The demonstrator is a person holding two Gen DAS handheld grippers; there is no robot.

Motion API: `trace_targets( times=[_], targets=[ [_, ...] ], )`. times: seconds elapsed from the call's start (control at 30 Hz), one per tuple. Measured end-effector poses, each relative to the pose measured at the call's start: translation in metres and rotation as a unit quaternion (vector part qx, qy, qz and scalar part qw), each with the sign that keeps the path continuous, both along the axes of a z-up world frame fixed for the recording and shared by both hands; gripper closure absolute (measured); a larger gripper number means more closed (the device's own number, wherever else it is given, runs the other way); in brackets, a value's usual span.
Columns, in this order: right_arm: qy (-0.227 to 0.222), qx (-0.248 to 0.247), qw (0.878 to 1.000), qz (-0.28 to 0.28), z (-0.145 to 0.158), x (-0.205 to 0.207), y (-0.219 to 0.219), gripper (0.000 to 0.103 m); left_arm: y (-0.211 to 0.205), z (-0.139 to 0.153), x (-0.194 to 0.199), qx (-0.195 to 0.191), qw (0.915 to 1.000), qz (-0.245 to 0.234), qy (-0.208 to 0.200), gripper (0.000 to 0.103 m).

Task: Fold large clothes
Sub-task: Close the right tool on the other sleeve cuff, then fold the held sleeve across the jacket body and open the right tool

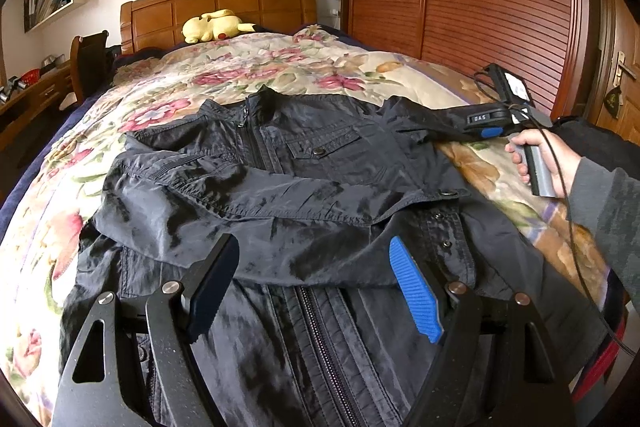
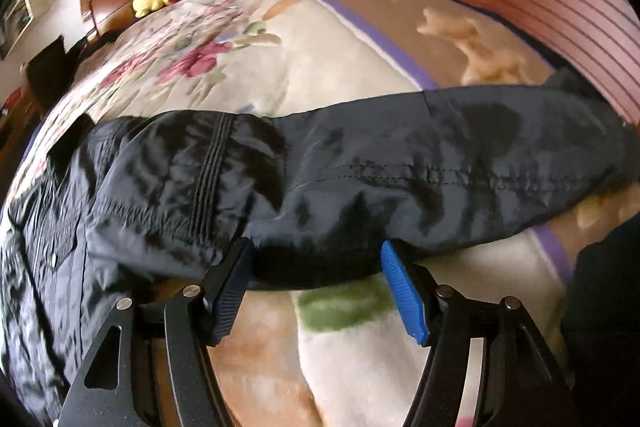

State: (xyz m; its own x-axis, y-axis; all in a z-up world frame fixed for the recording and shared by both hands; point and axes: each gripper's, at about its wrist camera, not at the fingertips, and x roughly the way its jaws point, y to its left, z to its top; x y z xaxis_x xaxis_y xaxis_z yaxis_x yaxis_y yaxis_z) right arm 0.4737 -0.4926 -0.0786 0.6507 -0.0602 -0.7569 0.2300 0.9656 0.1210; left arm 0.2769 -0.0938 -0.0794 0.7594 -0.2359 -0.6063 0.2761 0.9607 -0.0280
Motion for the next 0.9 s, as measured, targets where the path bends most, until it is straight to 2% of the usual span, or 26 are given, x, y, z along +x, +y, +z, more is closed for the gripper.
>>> trace_targets(
  times=[0.17,0.2,0.23,0.27,0.3,0.33,0.37,0.43,0.63,0.9],
  targets=[
    [0.000,0.003,1.000,-0.008,-0.002,0.014,-0.002,0.036,0.001,0.000,0.000,-0.001,1.0000,-0.001,0.000,0.024],
    [-0.002,-0.002,1.000,-0.006,-0.001,0.016,0.000,0.042,0.001,0.000,0.000,-0.001,1.0000,-0.001,-0.001,0.024],
    [-0.003,-0.011,1.000,-0.002,0.000,0.019,0.002,0.058,0.002,0.001,0.000,-0.001,1.0000,-0.001,-0.001,0.024],
    [-0.002,-0.022,1.000,0.004,0.000,0.021,0.005,0.066,0.002,0.001,-0.001,-0.001,1.0000,-0.002,-0.002,0.024],
    [-0.001,-0.028,1.000,0.009,0.000,0.021,0.009,0.083,0.003,0.001,-0.001,-0.001,1.0000,-0.002,-0.002,0.024],
    [0.000,-0.035,0.999,0.014,0.001,0.022,0.012,0.091,0.004,0.002,-0.002,-0.001,1.0000,-0.002,-0.003,0.024],
    [-0.002,-0.039,0.999,0.022,0.003,0.022,0.015,0.093,0.005,0.002,-0.002,-0.001,1.0000,-0.002,-0.003,0.024],
    [-0.013,-0.052,0.998,0.034,0.009,0.021,0.022,0.097,0.005,0.003,-0.003,-0.001,1.0000,-0.002,-0.003,0.024],
    [-0.072,-0.084,0.991,0.070,0.045,0.001,0.058,0.097,0.012,0.008,-0.010,-0.004,0.9999,0.002,-0.010,0.024],
    [-0.156,-0.107,0.965,0.180,0.100,-0.046,0.143,0.098,0.018,0.014,-0.014,-0.009,0.9998,0.004,-0.016,0.024]
  ],
)
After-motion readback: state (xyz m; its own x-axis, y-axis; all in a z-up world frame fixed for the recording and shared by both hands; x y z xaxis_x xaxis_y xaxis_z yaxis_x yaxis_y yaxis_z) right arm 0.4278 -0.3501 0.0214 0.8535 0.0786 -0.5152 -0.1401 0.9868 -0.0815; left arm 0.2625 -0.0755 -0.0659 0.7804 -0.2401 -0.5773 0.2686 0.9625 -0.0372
